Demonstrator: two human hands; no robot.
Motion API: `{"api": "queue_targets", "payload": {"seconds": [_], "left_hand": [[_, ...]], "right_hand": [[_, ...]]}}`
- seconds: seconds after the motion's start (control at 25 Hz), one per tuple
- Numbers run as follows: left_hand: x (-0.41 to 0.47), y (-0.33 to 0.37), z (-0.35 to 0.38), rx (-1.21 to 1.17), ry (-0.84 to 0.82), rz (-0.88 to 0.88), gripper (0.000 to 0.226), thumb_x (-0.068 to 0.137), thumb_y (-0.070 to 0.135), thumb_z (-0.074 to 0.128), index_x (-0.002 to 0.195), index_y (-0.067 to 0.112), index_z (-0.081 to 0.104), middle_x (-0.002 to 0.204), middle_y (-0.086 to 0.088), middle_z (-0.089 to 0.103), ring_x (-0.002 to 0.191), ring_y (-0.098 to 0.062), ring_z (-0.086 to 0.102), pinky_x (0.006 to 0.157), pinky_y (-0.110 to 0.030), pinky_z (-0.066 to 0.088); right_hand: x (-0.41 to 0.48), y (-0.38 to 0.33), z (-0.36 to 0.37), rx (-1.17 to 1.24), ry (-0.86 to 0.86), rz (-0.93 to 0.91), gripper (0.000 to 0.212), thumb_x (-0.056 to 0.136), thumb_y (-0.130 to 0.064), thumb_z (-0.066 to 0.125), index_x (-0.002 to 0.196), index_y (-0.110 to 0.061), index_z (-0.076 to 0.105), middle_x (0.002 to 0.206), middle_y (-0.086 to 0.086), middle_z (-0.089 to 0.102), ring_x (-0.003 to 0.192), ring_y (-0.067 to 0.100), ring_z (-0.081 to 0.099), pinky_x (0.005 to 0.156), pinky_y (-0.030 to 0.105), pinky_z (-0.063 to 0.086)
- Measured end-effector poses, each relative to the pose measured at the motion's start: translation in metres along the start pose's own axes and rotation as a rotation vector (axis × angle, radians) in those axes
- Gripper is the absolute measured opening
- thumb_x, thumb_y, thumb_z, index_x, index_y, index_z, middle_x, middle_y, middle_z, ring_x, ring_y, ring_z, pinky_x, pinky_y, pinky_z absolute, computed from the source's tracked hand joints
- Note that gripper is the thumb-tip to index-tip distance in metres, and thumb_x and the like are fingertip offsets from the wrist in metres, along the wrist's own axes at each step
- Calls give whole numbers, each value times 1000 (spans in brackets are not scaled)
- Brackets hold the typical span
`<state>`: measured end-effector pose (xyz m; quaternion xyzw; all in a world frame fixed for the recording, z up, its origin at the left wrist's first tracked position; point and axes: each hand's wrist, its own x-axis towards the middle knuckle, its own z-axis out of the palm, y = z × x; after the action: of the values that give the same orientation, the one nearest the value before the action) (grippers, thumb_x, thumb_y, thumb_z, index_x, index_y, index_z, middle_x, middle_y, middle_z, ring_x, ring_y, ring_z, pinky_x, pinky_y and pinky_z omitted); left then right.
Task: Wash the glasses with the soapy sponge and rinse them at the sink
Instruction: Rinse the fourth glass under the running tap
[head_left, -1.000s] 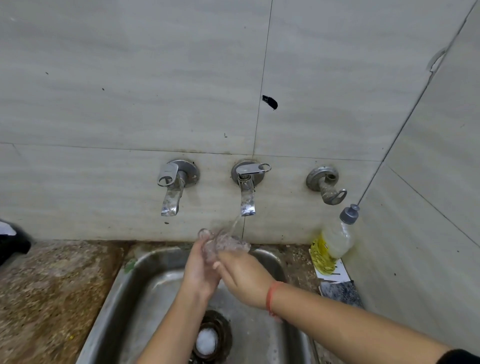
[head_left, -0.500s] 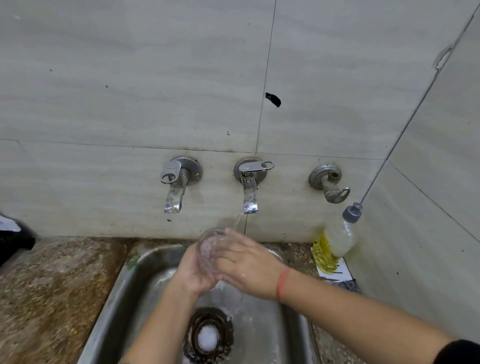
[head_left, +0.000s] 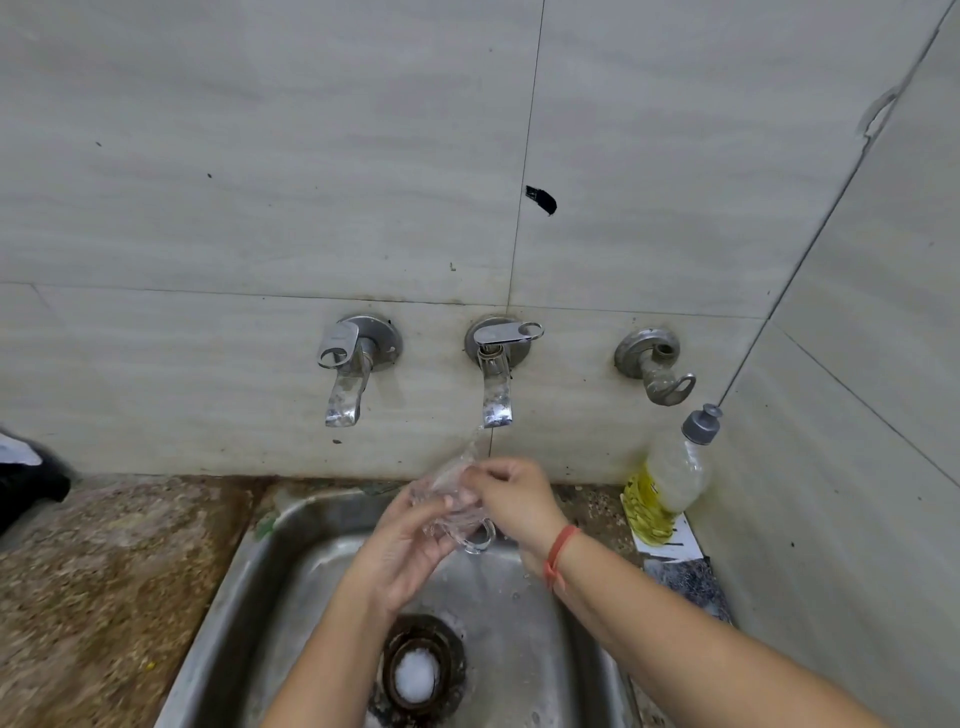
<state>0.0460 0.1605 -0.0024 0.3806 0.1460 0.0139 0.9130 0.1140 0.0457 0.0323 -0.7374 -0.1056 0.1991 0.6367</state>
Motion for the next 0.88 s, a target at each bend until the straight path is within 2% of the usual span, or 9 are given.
{"api": "queue_targets", "payload": {"seconds": [0.08, 0.16, 0.32, 0.44, 0.56, 0.68, 0.72, 0.8, 0.88], "left_hand": [[-3, 8, 3, 188, 150, 3, 49, 68, -3, 76, 111, -2, 53, 96, -20, 71, 80, -28, 71, 74, -39, 60], [-5, 18, 9, 379, 273, 32, 47, 74, -1, 74, 116, 0, 52, 100, -20, 70, 79, -27, 71, 66, -36, 60], [-4, 30, 13, 647, 423, 60, 45, 74, 7, 78, 110, 7, 51, 104, -18, 66, 82, -29, 68, 66, -36, 58], [-4, 37, 11, 566, 462, 19, 34, 78, 12, 75, 105, 4, 55, 96, -17, 68, 77, -30, 67, 68, -41, 59], [-5, 40, 10, 441, 441, -70, 18, 85, 13, 68, 98, 2, 64, 76, -9, 71, 67, -26, 68, 59, -34, 58], [-3, 41, 7, 274, 467, -99, 18, 86, 17, 68, 100, 6, 63, 92, -13, 67, 75, -28, 67, 54, -33, 59], [-2, 41, 6, 236, 479, -107, 19, 86, 18, 68, 101, 7, 63, 96, -15, 66, 77, -30, 67, 53, -34, 59], [-1, 41, 6, 181, 487, -136, 20, 86, 20, 68, 100, 7, 62, 96, -17, 65, 78, -31, 67, 53, -37, 60], [-1, 40, 6, 117, 485, -173, 23, 87, 24, 67, 99, 5, 61, 92, -20, 66, 76, -32, 67, 55, -41, 59]], "right_hand": [[2, -1, -3, 229, -3, 257, 7, 88, -7, 62, 87, -3, 68, 81, 16, 67, 63, 22, 61, 53, 24, 51], [4, 2, -2, 350, -18, 387, 13, 90, -8, 60, 100, -4, 67, 91, 17, 69, 67, 22, 64, 52, 25, 52], [3, -1, 7, 380, -94, 506, 29, 101, -16, 42, 114, -5, 65, 63, -1, 70, 57, 10, 65, 44, 15, 47], [-2, -8, 7, 297, -180, 485, 34, 104, -23, 35, 115, -11, 65, 86, 1, 72, 78, 10, 61, 52, 18, 47], [-2, -9, 8, 153, -179, 399, 27, 98, -21, 49, 114, -11, 67, 109, 4, 68, 87, 11, 59, 62, 20, 41], [1, -6, 7, 58, -204, 295, 20, 92, -23, 61, 106, -15, 72, 108, -3, 70, 99, 11, 61, 80, 16, 43], [0, -7, 6, 44, -207, 273, 20, 93, -23, 60, 107, -15, 71, 109, -3, 69, 98, 9, 61, 81, 14, 44], [-2, -9, 4, -3, -201, 228, 24, 98, -20, 52, 110, -13, 70, 110, -3, 68, 93, 2, 58, 67, 6, 41], [-2, -7, 2, -42, -206, 177, 26, 99, -18, 47, 110, -10, 69, 110, -3, 67, 96, 3, 57, 66, 5, 40]]}}
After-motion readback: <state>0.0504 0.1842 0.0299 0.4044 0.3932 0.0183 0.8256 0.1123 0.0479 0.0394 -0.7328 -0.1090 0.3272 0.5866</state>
